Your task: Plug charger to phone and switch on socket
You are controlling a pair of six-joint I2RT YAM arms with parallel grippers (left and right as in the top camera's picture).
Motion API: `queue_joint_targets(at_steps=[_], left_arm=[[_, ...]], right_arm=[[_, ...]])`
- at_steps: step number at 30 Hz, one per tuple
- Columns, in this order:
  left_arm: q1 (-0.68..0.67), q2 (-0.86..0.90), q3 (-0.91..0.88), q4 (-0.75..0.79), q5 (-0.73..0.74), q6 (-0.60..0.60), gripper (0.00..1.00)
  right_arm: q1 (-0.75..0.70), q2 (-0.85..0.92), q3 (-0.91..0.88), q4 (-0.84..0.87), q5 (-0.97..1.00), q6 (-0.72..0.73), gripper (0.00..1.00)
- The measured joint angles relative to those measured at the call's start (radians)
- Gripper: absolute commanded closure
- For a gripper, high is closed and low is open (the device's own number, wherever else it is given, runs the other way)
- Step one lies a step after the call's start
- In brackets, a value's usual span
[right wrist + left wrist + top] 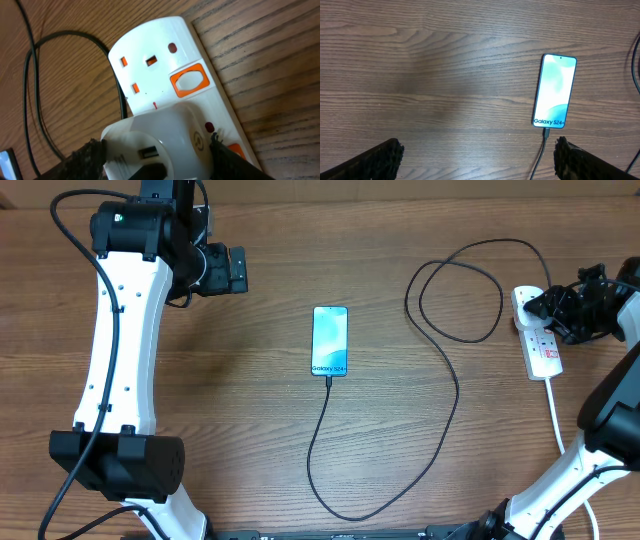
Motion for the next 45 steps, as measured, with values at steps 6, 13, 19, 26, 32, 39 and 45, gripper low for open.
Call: queue_joint_targets(at_steps=[6,13,19,26,32,39,45], left_arm=[[0.0,0.0,0.0,0.0,0.0,0.0,0.0],[0.0,0.0,0.0,0.0,0.0,0.0,0.0],[0.0,0.0,0.0,0.0,0.0,0.0,0.0],[0.0,0.0,0.0,0.0,0.0,0.0,0.0],[0.0,0.0,0.0,0.0,0.0,0.0,0.0],[0.0,0.0,0.0,0.0,0.0,0.0,0.0],[0.0,0.0,0.0,0.0,0.0,0.0,0.0]], right_arm=[[-0.001,0.0,0.0,-0.001,0.0,0.002,0.41],[-0.002,0.0,0.0,-0.002,-0.001,0.003,0.26],[0.011,-0.001,0.0,0.014,-0.008,-0.002,0.0],[0.011,-0.001,0.0,0.014,0.035,-0.003,0.0],[0.011,0.0,0.0,0.01,0.05,0.003,0.0],[0.009,0.0,0.0,0.008,0.054,0.008,0.12],[0.005,0.0,0.0,0.005,0.038,0.014,0.14]])
